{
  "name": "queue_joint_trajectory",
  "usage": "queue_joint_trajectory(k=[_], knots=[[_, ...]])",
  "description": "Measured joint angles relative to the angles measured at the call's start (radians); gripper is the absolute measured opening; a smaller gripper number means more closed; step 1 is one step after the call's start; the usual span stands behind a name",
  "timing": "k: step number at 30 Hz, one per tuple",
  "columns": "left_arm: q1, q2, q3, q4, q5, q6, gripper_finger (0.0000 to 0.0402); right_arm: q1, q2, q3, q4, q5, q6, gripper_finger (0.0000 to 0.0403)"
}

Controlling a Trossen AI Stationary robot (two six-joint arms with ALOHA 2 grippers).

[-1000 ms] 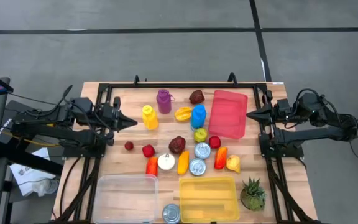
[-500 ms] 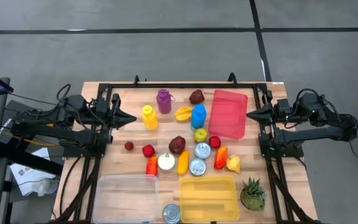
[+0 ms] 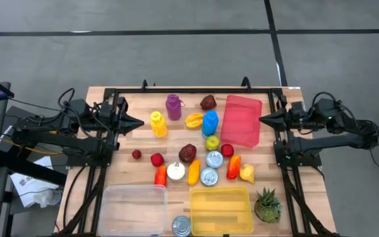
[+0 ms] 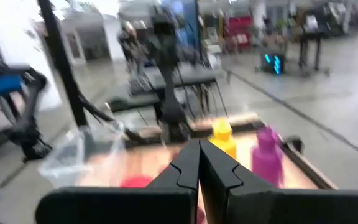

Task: Pick & Place Food Item
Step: Put the bottom red apple into the transparent bin

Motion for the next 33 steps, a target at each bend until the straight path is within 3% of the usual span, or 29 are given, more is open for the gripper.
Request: queue_joint_trajectory(k=[11,15,19,23,27,33], knots=[[-0.001,0.116,-0.039,-0.074,0.0,0.005,0.0009,0.008,0.164,-0.05,-0.191,0.009,0.012,0.0],[-0.001,0.183,-0.078,-0.071,-0.031,0.031,0.0038,0.006,0.311,-0.063,-0.12,0.009,-0.062,0.0],[-0.001,0.22,-0.1,-0.087,-0.063,0.035,0.009,0.006,0.474,-0.044,-0.091,0.009,-0.038,0.0015],[-0.001,0.224,-0.1,-0.128,-0.063,0.035,0.0148,0.008,0.632,-0.019,-0.109,0.007,-0.011,0.0068],[-0.001,0.216,-0.1,-0.159,-0.063,0.035,0.0195,0.026,0.769,0.023,-0.116,0.005,0.0,0.0148],[-0.012,0.213,-0.1,-0.212,-0.062,0.035,0.0224,0.088,0.936,0.127,-0.119,0.007,0.006,0.0238]])
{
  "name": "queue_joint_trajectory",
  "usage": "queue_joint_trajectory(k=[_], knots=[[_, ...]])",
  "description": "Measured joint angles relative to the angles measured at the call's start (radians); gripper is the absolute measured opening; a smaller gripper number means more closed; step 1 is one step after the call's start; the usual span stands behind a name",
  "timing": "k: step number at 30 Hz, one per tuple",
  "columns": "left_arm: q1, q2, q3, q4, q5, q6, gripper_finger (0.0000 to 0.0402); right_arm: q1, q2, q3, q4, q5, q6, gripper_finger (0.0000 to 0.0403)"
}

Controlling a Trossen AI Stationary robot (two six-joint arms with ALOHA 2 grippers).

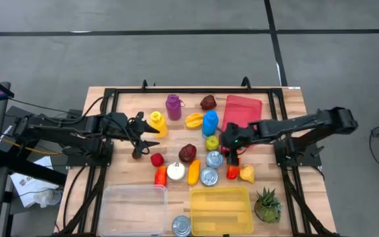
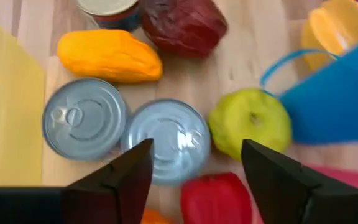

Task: Pick & Place Food Item
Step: Put the bottom red apple into the transparent bin

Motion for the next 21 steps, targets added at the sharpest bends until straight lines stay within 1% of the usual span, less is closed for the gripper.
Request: queue_joint_trajectory(k=[3,10,13,16,21], knots=[[-0.02,0.0,0.0,-0.026,0.001,0.0,0.0223,0.045,0.069,0.056,-0.019,0.003,-0.017,0.0245],[-0.068,0.0,-0.054,-0.015,0.005,-0.007,0.0206,0.126,0.186,0.166,-0.075,0.004,-0.048,0.0224],[-0.077,0.0,-0.092,0.017,0.005,-0.012,0.0201,0.13,0.218,0.201,-0.094,0.029,-0.073,0.0218],[-0.079,0.0,-0.126,0.082,0.005,-0.014,0.02,0.128,0.247,0.228,-0.072,0.052,-0.112,0.0218],[-0.079,0.0,-0.16,0.153,0.005,-0.015,0.021,0.104,0.328,0.283,-0.034,0.07,-0.209,0.0233]])
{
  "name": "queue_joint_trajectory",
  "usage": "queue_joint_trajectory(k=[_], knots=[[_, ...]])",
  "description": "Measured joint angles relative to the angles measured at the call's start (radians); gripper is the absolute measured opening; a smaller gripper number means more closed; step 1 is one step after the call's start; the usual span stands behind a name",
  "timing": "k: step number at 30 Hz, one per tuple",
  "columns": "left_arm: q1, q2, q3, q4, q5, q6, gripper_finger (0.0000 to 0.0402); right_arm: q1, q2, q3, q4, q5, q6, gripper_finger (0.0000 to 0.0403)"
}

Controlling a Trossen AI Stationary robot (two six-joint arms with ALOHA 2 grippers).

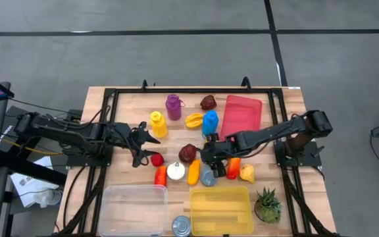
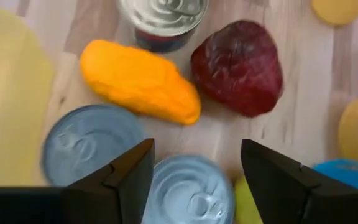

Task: Pick & Place Food Item
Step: Put the bottom red apple into the transparent bin

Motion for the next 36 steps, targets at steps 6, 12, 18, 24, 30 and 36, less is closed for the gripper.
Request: queue_joint_trajectory(k=[6,12,18,24,30,36], knots=[[0.0,0.0,0.0,0.004,-0.001,0.0,0.0234,0.013,0.12,0.112,-0.016,-0.004,-0.155,0.0244],[0.0,0.0,0.0,0.005,-0.004,0.005,0.0239,0.033,0.189,0.169,-0.039,0.028,-0.277,0.0235],[0.0,0.0,0.0,0.014,-0.004,0.005,0.0245,-0.04,0.228,0.223,-0.035,0.041,-0.259,0.024],[0.0,0.0,0.0,0.026,-0.003,0.006,0.0258,-0.085,0.226,0.255,-0.033,0.033,-0.272,0.0265],[0.0,0.0,0.0,0.026,-0.003,0.007,0.0262,-0.096,0.226,0.262,-0.038,0.007,-0.274,0.0298],[0.0,0.0,0.0,0.027,-0.003,0.006,0.0262,-0.098,0.248,0.277,-0.031,-0.005,-0.273,0.0327]])
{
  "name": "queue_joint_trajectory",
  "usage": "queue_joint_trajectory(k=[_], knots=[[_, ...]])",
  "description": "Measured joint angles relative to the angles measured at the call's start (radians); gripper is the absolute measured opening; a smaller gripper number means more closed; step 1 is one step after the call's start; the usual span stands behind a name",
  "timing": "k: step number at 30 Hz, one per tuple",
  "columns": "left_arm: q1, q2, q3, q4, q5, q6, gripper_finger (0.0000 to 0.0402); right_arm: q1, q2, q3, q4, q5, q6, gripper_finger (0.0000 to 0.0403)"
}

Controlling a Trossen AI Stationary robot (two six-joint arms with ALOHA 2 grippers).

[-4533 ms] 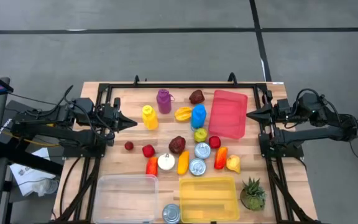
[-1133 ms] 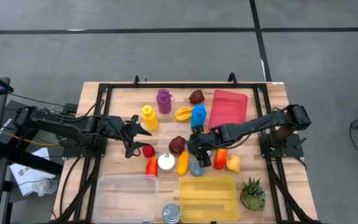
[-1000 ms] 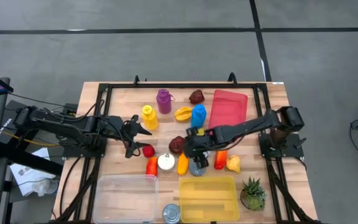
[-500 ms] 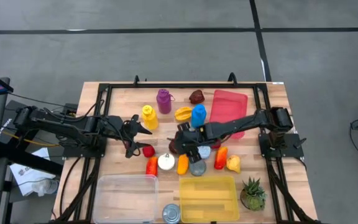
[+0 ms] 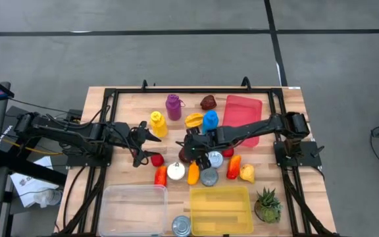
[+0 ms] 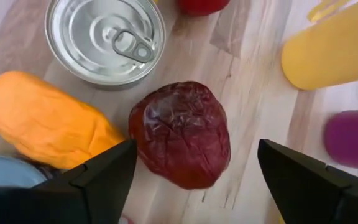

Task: Pick & Place Food Item
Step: Put the bottom red apple into the transparent bin

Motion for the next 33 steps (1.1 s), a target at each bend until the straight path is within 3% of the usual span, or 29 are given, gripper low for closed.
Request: queue_joint_trajectory(k=[10,21,27,33], knots=[[0.0,0.0,0.0,0.011,-0.001,0.0,0.0262,-0.01,0.158,0.177,-0.17,-0.014,-0.01,0.033],[0.001,0.0,0.0,0.011,-0.003,0.0,0.0262,-0.013,0.215,0.199,-0.168,-0.029,-0.035,0.0324],[0.001,0.0,0.0,0.01,-0.003,0.0,0.0262,-0.012,0.216,0.198,-0.167,-0.037,-0.028,0.0278],[0.001,0.0,0.0,0.01,-0.003,0.0,0.0262,-0.002,0.217,0.197,-0.168,-0.036,-0.011,0.0193]])
